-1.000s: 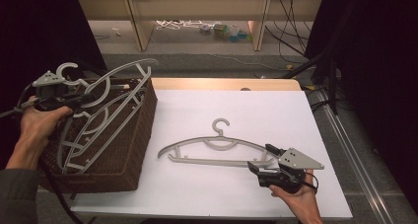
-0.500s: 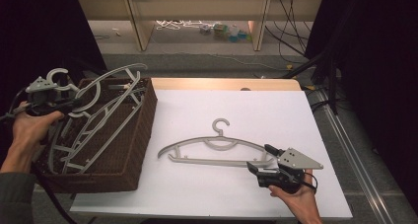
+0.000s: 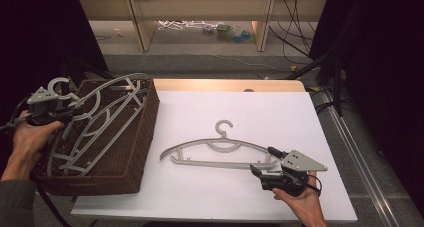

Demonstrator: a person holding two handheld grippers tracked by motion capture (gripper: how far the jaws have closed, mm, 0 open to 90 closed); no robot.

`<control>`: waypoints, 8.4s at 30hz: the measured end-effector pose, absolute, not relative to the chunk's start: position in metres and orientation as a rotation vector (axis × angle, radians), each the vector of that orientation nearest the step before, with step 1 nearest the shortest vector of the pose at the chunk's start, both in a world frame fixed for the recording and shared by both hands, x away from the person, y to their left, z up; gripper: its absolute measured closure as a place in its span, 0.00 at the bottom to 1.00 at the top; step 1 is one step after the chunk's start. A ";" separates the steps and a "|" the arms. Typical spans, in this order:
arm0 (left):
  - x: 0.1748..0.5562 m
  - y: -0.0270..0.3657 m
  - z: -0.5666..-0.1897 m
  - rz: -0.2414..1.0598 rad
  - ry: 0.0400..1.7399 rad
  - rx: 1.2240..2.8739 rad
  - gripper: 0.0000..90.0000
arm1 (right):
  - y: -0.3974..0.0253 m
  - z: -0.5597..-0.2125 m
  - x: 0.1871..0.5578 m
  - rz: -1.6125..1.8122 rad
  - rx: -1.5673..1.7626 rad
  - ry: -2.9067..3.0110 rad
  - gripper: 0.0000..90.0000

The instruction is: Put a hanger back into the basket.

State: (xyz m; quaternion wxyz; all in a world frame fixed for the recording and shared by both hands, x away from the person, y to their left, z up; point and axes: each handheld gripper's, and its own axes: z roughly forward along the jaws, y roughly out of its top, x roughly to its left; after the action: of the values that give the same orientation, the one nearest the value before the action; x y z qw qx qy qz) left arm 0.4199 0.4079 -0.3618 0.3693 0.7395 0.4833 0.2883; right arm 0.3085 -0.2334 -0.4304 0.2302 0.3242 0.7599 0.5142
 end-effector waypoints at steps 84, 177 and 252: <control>0.312 0.204 -0.389 0.570 0.935 1.539 0.18 | -0.232 -0.433 0.313 1.433 0.875 2.080 0.19; 0.294 0.183 -0.434 0.535 0.797 1.650 0.19 | -0.187 -0.458 0.476 0.424 0.750 2.881 0.88; 0.417 0.064 -0.442 0.381 0.649 2.215 0.75 | -0.171 -0.393 0.399 0.482 0.168 2.586 0.92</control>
State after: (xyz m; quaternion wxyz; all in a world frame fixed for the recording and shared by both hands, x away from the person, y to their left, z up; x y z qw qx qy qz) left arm 0.4174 0.0636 -0.4422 0.3905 0.8716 0.2554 0.1500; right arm 0.3992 -0.1715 -0.3929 0.2502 0.0618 0.9499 0.1769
